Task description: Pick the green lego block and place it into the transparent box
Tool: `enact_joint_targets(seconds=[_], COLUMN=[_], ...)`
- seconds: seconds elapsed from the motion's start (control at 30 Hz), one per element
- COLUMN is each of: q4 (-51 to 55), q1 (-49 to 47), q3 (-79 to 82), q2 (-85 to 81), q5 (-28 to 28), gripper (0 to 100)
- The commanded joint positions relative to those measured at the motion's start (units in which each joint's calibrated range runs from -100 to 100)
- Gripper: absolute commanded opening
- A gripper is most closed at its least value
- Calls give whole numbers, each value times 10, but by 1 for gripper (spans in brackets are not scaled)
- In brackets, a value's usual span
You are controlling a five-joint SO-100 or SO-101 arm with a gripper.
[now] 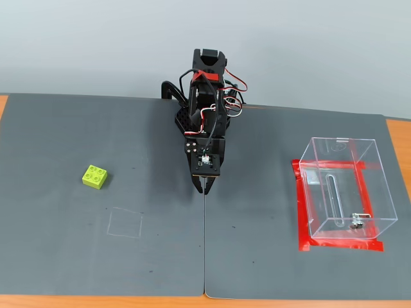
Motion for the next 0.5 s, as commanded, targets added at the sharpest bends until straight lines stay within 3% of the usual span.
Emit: enact_joint_targets(seconds=[0.0,0.47], q4=[0,0], q1=[2,8], q3=[4,4], q2=[-4,-4], q5=[1,1], gripper=[2,2])
